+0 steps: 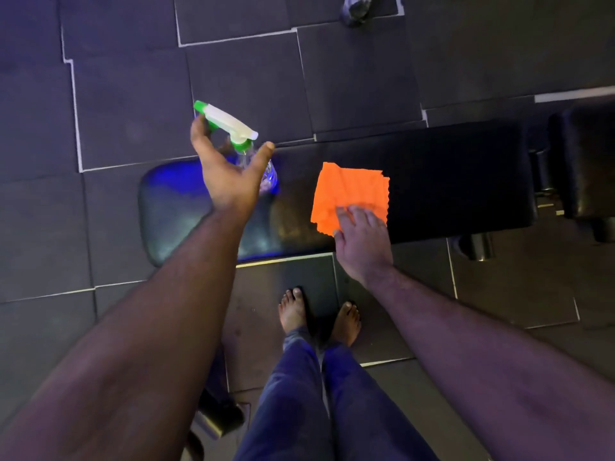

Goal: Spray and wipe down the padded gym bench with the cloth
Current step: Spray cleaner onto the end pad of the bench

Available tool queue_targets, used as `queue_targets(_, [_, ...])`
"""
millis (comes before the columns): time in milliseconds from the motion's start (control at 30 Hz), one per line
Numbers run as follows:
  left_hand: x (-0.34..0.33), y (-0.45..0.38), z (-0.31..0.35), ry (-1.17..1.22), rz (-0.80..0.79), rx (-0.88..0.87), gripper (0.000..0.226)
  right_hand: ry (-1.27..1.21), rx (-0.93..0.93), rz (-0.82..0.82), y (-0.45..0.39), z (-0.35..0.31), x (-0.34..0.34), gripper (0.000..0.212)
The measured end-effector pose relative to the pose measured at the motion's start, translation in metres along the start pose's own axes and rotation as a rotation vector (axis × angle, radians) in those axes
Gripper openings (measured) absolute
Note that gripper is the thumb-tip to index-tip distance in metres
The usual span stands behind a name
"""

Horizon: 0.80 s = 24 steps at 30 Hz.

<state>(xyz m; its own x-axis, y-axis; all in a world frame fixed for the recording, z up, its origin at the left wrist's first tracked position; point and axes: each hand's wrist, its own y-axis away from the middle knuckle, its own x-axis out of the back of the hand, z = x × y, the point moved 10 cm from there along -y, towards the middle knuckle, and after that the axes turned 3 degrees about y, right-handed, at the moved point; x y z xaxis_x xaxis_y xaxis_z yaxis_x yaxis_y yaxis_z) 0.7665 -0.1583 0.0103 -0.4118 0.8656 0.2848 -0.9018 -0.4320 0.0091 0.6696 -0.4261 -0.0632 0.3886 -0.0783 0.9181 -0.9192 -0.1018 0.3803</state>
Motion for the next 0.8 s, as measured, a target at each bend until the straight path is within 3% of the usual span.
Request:
queue_targets(133, [-0.016, -0.01, 0.007, -0.099, -0.066, -0.03, 0.083, -0.028, 0.019, -0.034, -0.002, 0.002, 0.005, 0.055])
queue_targets(300, [-0.071, -0.003, 0.03, -0.333, -0.353, -0.046, 0.077, -0.141, 0.117, -0.076, -0.003, 0.016, 0.014, 0.056])
queue_targets(400, [-0.125, 0.016, 0.052, -0.433, -0.562, -0.137, 0.071, -0.215, 0.142, 0.017, 0.002, 0.051, 0.03, 0.055])
queue_targets(533, [-0.226, 0.054, 0.096, -0.351, -0.748, -0.274, 0.03, -0.352, -0.233, 0.275, 0.018, 0.18, 0.054, 0.052])
queue_targets(667, [-0.343, 0.111, 0.109, -0.269, -0.89, -0.041, 0.037, -0.302, -0.608, 0.258, 0.042, 0.336, 0.048, 0.063])
queue_targets(800, [-0.447, 0.16, 0.118, -0.288, -0.948, 0.047, 0.052, -0.251, -0.71, 0.116, 0.056, 0.457, 0.04, 0.078])
